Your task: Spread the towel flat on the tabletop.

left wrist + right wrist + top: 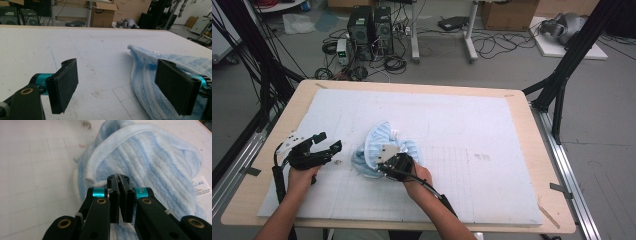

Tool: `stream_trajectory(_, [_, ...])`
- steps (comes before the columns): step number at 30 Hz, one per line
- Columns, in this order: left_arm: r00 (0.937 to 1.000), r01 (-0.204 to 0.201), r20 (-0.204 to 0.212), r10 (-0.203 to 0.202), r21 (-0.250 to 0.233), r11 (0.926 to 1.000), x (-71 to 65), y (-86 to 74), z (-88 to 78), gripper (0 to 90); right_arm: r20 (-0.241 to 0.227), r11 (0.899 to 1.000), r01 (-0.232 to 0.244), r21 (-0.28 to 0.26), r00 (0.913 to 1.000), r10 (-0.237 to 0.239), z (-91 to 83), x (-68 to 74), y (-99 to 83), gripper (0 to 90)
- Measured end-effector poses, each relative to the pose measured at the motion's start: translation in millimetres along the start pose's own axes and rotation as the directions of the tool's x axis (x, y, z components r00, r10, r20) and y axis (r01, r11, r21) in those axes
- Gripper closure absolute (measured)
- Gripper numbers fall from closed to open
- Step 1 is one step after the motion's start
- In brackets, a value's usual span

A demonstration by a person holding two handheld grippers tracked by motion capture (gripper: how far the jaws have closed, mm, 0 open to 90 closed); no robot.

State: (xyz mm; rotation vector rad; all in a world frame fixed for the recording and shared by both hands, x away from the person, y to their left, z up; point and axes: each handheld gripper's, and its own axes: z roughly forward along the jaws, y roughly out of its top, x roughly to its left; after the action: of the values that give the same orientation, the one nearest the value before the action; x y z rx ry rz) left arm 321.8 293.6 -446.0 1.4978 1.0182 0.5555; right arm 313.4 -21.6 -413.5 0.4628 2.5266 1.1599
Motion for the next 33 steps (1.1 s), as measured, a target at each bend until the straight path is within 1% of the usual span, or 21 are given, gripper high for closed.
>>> stream_trajectory(1, [1.0000, -0.002, 0.000, 0.002, 0.003, 1.0000, 0.1, 0.0, -0.1, 19.3, 0.000, 1.000, 0.000, 0.000, 1.0000, 0.000, 0.0, 0.0, 0.0, 87.6])
stream_trajectory(3, [1.0000, -0.003, 0.001, 0.003, 0.003, 1.0000, 0.0, 0.0, 0.0, 19.3, -0.030, 0.995, -0.080, -0.063, 0.9965, 0.078, -11.3, -11.3, -0.3, 87.6])
stream_trajectory(4, [1.0000, -0.005, 0.002, 0.005, 0.004, 1.0000, -0.1, 0.0, 0.2, 19.3, -0.042, 0.988, -0.122, -0.094, 0.9920, 0.119, -18.0, -18.0, -0.6, 87.5])
stream_trajectory(5, [1.0000, -0.005, 0.003, 0.005, 0.002, 1.0000, 0.0, -0.1, 0.4, 19.3, -0.037, 0.981, -0.153, -0.122, 0.9881, 0.149, -25.2, -24.7, -1.0, 87.6])
stream_trajectory(6, [1.0000, -0.005, 0.003, 0.005, 0.003, 1.0000, 0.0, -0.2, 0.5, 19.3, 0.004, 0.970, -0.187, -0.157, 0.9818, 0.190, -40.2, -39.4, -2.2, 87.6])
stream_trajectory(7, [1.0000, -0.004, 0.003, 0.004, 0.003, 1.0000, 0.0, -0.3, 0.7, 19.3, 0.017, 0.962, -0.206, -0.180, 0.9771, 0.212, -47.2, -48.1, -3.4, 87.6])
stream_trajectory(8, [1.0000, -0.002, 0.003, 0.002, 0.002, 1.0000, -0.2, -0.4, 1.0, 19.3, 0.017, 0.962, -0.206, -0.180, 0.9771, 0.212, -47.2, -48.1, -3.4, 87.6])
stream_trajectory(12, [1.0000, 0.000, 0.002, 0.000, 0.005, 1.0000, -0.8, -0.5, 1.7, 19.3, 0.095, 0.932, -0.285, -0.224, 0.9452, 0.312, -67.5, -84.6, -10.4, 87.6])
stream_trajectory(13, [1.0000, -0.002, 0.003, 0.002, 0.005, 1.0000, -0.9, -0.6, 2.0, 19.4, 0.114, 0.929, -0.295, -0.224, 0.9386, 0.326, -69.4, -91.1, -12.0, 87.6])
stream_trajectory(14, [1.0000, -0.002, 0.003, 0.002, 0.005, 1.0000, -0.9, -0.6, 2.2, 19.4, 0.140, 0.921, -0.319, -0.224, 0.9246, 0.354, -71.7, -101.6, -15.0, 87.6])
stream_trajectory(15, [1.0000, -0.002, 0.004, 0.002, 0.005, 1.0000, -0.9, -0.7, 2.5, 19.4, 0.183, 0.910, -0.348, -0.224, 0.9023, 0.390, -72.4, -118.2, -18.7, 87.6])
stream_trajectory(16, [1.0000, -0.002, 0.004, 0.002, 0.006, 1.0000, -0.9, -0.8, 2.7, 19.4, 0.183, 0.910, -0.348, -0.224, 0.9023, 0.390, -72.4, -118.2, -18.7, 87.6])
stream_trajectory(18, [1.0000, 0.001, 0.004, -0.001, 0.006, 1.0000, -1.3, -1.0, 3.2, 19.5, 0.221, 0.897, -0.382, -0.222, 0.8763, 0.428, -70.6, -136.9, -20.4, 87.6])
stream_trajectory(21, [1.0000, 0.001, 0.006, -0.001, 0.008, 1.0000, -1.7, -0.9, 3.5, 19.5, 0.265, 0.884, -0.417, -0.213, 0.8461, 0.463, -66.0, -157.9, -18.7, 87.6])
stream_trajectory(24, [1.0000, 0.002, 0.007, -0.002, 0.009, 1.0000, -1.8, -1.1, 3.6, 19.5, 0.313, 0.867, -0.453, -0.208, 0.8088, 0.498, -60.3, -178.2, -15.7, 87.6])
stream_trajectory(25, [1.0000, 0.001, 0.009, -0.001, 0.011, 0.9999, -1.7, -1.1, 3.7, 19.5, 0.322, 0.858, -0.470, -0.209, 0.7954, 0.514, -58.9, -184.8, -15.1, 87.6])
stream_trajectory(28, [0.9999, 0.001, 0.010, -0.001, 0.012, 0.9999, -2.0, -1.3, 3.7, 19.5, 0.362, 0.830, -0.503, -0.243, 0.7463, 0.558, -57.7, -201.5, -13.5, 87.5])
stream_trajectory(29, [0.9999, 0.000, 0.010, -0.001, 0.014, 0.9999, -2.1, -1.3, 3.7, 19.6, 0.380, 0.819, -0.512, -0.259, 0.7259, 0.574, -58.9, -206.4, -13.1, 87.5])
stream_trajectory(31, [0.9999, 0.003, 0.011, -0.003, 0.013, 0.9999, -2.4, -1.5, 3.8, 19.6, 0.439, 0.808, -0.517, -0.281, 0.6798, 0.587, -62.2, -215.7, -13.9, 87.4])
stream_trajectory(32, [1.0000, 0.001, 0.009, -0.001, 0.014, 0.9999, -2.5, -1.4, 3.7, 19.6, 0.457, 0.794, -0.530, -0.299, 0.6507, 0.606, -64.6, -220.0, -16.2, 87.3])
stream_trajectory(33, [0.9999, 0.001, 0.011, -0.002, 0.014, 0.9999, -2.5, -1.5, 3.6, 19.6, 0.480, 0.787, -0.538, -0.302, 0.6272, 0.613, -66.2, -223.4, -19.1, 86.9])
